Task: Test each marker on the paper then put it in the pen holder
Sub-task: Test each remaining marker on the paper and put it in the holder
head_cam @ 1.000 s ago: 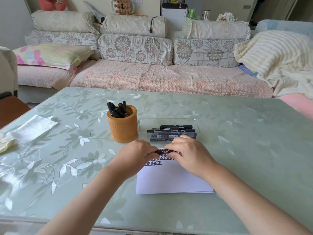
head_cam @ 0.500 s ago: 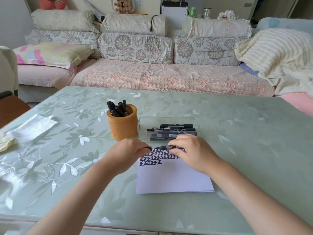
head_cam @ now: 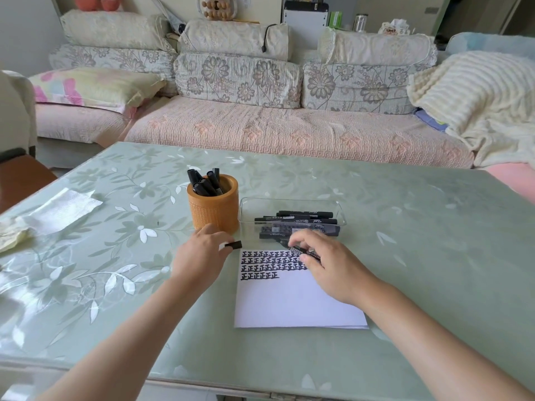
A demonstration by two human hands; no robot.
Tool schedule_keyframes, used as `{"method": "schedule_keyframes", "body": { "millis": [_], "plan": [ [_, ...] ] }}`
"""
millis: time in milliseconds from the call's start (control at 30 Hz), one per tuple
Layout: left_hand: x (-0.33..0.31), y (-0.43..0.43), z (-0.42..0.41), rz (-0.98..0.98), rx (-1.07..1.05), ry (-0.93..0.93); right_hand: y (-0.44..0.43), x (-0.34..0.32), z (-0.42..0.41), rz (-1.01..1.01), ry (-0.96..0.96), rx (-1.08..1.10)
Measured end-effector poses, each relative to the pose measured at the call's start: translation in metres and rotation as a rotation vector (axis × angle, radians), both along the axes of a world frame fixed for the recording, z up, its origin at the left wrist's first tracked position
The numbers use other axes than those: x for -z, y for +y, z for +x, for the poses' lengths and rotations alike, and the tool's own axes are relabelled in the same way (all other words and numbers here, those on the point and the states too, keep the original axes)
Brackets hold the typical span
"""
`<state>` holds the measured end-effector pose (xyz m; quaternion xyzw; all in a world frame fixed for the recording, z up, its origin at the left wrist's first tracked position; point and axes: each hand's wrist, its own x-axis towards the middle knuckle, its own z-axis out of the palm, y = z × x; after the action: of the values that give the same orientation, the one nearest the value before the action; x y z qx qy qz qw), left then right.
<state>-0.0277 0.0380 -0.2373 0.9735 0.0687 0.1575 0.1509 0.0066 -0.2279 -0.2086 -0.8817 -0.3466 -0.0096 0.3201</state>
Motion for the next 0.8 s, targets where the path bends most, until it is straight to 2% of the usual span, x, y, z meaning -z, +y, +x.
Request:
{"method": "schedule_keyframes", "body": {
  "millis": [267, 367, 433, 533, 633, 800],
  "plan": [
    [0.001, 0.000, 0.001, -0.067, 0.020, -0.118, 0.000, 0.006, 0.001, 0.089, 0.101, -0.008],
    [-0.004, -0.009, -0.008, -0.053, 0.137, -0.242, 0.002, 0.007, 0.000, 0.065, 0.060, -0.024],
    [-0.003, -0.016, -0.014, -0.060, 0.284, -0.255, 0.003, 0.007, -0.004, 0.108, 0.051, -0.017],
    [0.002, -0.027, -0.027, -0.088, 0.540, -0.218, 0.009, 0.009, -0.012, 0.330, 0.209, 0.046],
    [0.007, -0.037, -0.041, -0.113, 0.656, -0.173, 0.011, 0.014, -0.015, 0.505, 0.453, 0.108],
    [0.018, -0.044, -0.052, -0.002, 0.736, -0.163, 0.020, 0.023, -0.014, 0.529, 0.548, 0.255]
  ]
}}
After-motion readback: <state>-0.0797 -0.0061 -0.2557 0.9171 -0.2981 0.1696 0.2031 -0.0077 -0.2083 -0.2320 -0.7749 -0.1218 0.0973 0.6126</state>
